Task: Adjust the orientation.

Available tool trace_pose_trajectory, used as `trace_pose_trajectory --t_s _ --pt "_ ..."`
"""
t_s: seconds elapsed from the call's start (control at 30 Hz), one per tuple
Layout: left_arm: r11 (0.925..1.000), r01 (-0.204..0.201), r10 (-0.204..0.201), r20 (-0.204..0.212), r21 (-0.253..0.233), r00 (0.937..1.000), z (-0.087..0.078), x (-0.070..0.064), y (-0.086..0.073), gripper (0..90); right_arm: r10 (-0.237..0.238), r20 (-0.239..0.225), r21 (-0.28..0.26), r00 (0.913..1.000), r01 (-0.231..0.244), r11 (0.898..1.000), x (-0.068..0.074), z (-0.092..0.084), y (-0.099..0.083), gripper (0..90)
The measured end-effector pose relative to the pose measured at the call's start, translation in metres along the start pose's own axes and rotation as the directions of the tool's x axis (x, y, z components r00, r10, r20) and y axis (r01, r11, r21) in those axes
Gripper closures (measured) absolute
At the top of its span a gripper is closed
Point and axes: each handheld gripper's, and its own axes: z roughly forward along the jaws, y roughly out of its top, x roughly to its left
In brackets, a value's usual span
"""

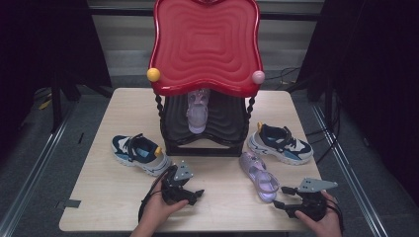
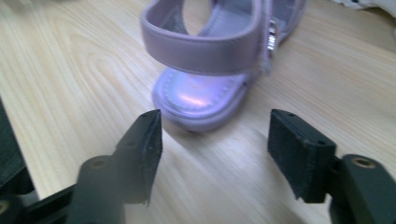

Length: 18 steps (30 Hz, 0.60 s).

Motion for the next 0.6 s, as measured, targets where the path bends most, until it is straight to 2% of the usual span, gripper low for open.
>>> trace_pose_trajectory --t_s 0.1,0.3,0.37,0.43,0.53,0.6 --pt "1.0000 0.002 -0.002 -0.001 -0.001 1.0000 0.000 0.000 0.000 14.7 -0.001 0.004 0.000 1.0000 0.001 1.000 0.005 0.005 0.002 27.2" --pt "1.0000 0.002 -0.002 -0.001 -0.001 1.0000 0.000 0.000 0.000 14.7 -0.008 0.023 0.010 0.9997 0.007 1.000 0.011 0.018 0.009 26.6" --pt "1.0000 0.002 -0.002 -0.001 -0.001 1.0000 0.000 0.000 0.000 14.7 -0.024 0.054 0.010 0.9982 0.023 1.000 0.012 0.022 0.011 27.0" --pt "1.0000 0.001 -0.001 -0.001 0.000 1.0000 0.000 0.000 0.000 14.7 -0.010 0.056 0.005 0.9984 0.009 1.000 0.012 0.023 0.012 31.0" --pt "1.0000 0.001 -0.001 -0.001 0.000 1.0000 0.000 0.000 0.000 14.7 -0.013 0.055 0.003 0.9984 0.013 1.000 0.009 0.019 0.010 35.2" --pt "1.0000 0.002 -0.002 -0.001 -0.001 1.0000 0.000 0.000 0.000 14.7 0.001 0.068 -0.004 0.9977 -0.001 1.000 0.005 0.015 0.007 37.2"
